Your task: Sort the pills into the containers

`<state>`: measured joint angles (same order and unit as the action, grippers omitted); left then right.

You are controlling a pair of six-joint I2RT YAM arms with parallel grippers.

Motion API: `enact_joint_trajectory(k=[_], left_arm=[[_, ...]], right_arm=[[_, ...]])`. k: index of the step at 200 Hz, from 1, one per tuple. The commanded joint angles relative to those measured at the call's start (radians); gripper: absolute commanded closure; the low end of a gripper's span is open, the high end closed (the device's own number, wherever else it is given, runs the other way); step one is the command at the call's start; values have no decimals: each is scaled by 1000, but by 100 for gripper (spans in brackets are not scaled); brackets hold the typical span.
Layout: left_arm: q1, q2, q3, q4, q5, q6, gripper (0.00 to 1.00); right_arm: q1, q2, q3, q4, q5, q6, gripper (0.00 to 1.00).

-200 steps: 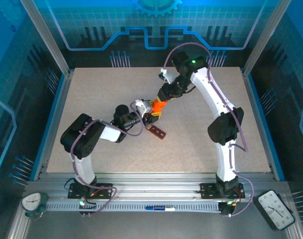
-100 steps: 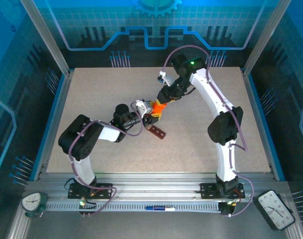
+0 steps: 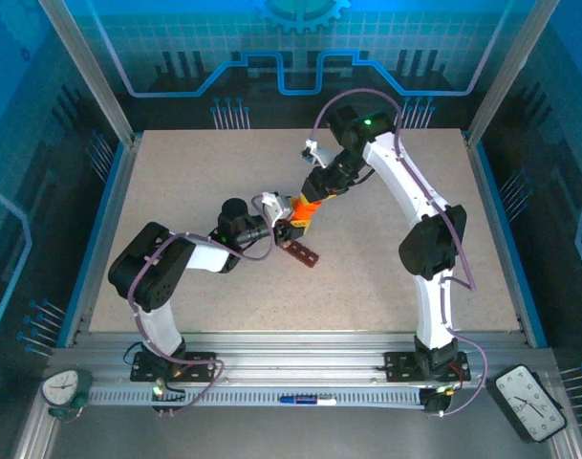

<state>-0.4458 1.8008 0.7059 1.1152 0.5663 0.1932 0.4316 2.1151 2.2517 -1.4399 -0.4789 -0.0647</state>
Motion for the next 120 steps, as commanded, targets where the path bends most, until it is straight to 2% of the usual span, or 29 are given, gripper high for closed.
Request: enact_joint_trajectory(k=[1, 36, 58, 83, 120], left_arm=[[-5, -74, 25, 107, 38, 10, 100], [-6, -77, 24, 130, 7, -7, 100], [-6, -76, 25, 130, 3, -6, 100], [-7, -74, 23, 132, 3, -7, 100], [-6, -69, 20, 133, -3, -5, 100]], right_arm=[[35, 13, 11, -33, -17, 9, 58], [42, 38, -4, 3, -19, 90, 58], [48, 32, -37, 52, -63, 148, 57], [56, 30, -52, 72, -95, 168, 56], [58, 13, -67, 91, -71, 179, 51]])
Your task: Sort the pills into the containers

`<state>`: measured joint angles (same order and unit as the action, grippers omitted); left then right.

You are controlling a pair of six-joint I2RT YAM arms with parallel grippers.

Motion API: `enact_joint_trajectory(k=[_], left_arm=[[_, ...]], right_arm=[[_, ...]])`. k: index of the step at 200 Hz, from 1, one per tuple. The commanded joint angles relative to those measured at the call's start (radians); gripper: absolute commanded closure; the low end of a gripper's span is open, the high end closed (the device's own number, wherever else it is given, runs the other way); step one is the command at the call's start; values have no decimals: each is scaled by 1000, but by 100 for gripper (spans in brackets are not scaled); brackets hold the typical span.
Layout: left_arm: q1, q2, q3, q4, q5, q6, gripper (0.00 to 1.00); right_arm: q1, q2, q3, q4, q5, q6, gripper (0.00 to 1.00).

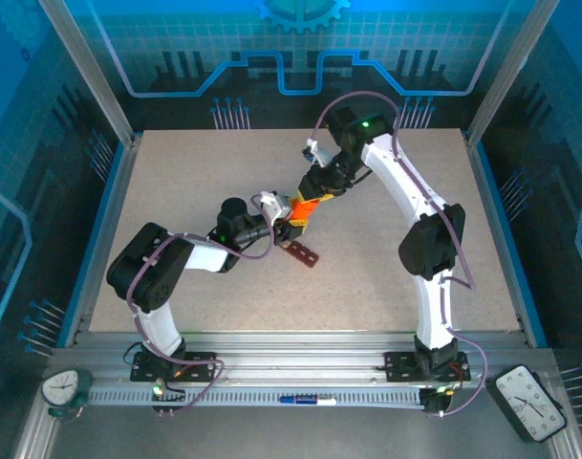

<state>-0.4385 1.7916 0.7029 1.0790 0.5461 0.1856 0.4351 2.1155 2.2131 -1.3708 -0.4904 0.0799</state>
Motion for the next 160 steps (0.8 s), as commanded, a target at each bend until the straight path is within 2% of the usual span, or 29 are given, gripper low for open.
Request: enact_joint_trajectory(k=[1, 50, 160], left_arm=[[-13, -60, 23, 168, 17, 3, 100], [-14, -45, 13, 186, 2, 2, 100], [-6, -37, 20, 197, -7, -47, 100]], right_arm=[[54, 13, -29, 22, -60, 35, 51], [30, -31, -21, 66, -59, 76, 46], [-35, -160, -63, 188, -111, 130, 21]])
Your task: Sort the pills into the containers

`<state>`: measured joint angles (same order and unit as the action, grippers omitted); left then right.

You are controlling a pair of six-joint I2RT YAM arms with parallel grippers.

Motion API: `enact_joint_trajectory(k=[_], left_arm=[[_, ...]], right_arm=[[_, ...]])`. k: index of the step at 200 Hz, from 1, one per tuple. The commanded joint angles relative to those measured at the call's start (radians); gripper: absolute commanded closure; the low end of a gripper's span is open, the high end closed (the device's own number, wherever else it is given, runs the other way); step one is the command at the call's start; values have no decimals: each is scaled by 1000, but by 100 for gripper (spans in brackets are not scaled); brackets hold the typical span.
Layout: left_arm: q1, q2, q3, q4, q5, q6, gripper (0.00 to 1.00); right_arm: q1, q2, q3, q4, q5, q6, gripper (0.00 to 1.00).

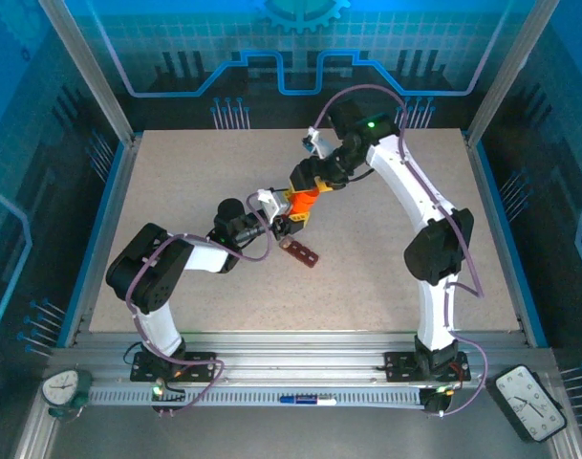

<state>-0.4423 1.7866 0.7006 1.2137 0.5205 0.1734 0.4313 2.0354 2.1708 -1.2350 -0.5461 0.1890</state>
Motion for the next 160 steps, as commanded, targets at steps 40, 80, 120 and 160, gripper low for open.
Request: enact_joint_trajectory(k=[40, 80, 120, 160], left_arm=[[-2, -21, 20, 98, 2, -85, 100], [-2, -21, 30, 106, 3, -148, 100], [1, -41, 35, 93, 39, -202, 100], [5, -37, 54, 88, 106, -271, 100]], right_arm=[[-121, -194, -87, 196, -151, 99, 20], [-178, -323, -250, 413, -78, 144, 23], [-169, -441, -448, 601, -7, -24, 21], [-130, -466, -490, 595, 4, -135, 14]])
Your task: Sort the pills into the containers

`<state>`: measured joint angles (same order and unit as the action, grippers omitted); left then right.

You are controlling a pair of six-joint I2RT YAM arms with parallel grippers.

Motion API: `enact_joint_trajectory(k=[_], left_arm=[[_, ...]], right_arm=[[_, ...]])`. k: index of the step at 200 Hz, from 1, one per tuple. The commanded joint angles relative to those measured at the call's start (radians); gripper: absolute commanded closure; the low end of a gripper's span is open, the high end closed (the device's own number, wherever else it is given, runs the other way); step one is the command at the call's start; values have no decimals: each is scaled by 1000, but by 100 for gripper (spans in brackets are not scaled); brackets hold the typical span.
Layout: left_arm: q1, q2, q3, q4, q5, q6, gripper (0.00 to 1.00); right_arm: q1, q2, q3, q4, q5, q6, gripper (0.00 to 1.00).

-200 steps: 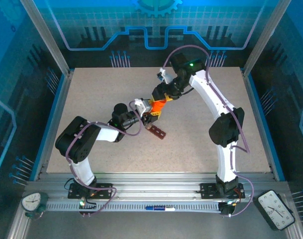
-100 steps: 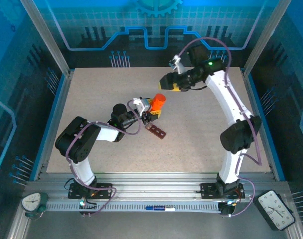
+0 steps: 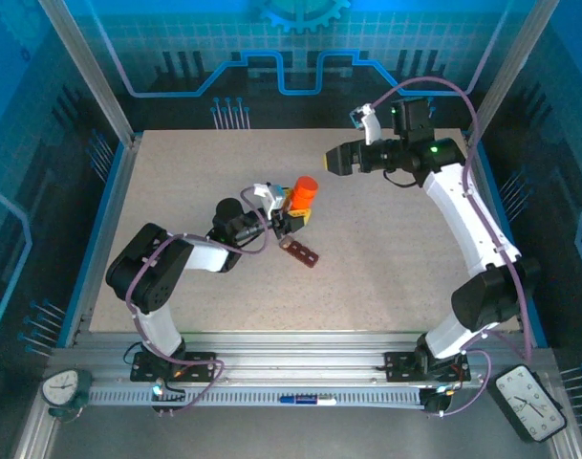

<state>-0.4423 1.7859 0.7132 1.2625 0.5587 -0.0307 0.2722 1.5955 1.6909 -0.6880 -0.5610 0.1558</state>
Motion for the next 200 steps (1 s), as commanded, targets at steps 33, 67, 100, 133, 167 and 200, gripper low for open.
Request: enact_joint_trajectory(k=[33, 67, 100, 133, 167, 200], left_arm=[[5, -29, 59, 50, 101, -104, 100], [5, -31, 68, 42, 119, -114, 100], [6, -36, 68, 38, 127, -114, 100], [6, -42, 66, 34, 130, -114, 100], [5, -47, 63, 34, 132, -113, 100], [5, -49, 63, 32, 132, -114, 100]], right_arm=[[68, 11, 22, -1, 29, -147, 12], [111, 63, 81, -83, 37, -200, 12], [140, 95, 99, -129, 62, -232, 11], [149, 113, 100, -141, 61, -238, 12], [154, 130, 105, -170, 50, -246, 16], [160, 139, 103, -185, 47, -250, 23]])
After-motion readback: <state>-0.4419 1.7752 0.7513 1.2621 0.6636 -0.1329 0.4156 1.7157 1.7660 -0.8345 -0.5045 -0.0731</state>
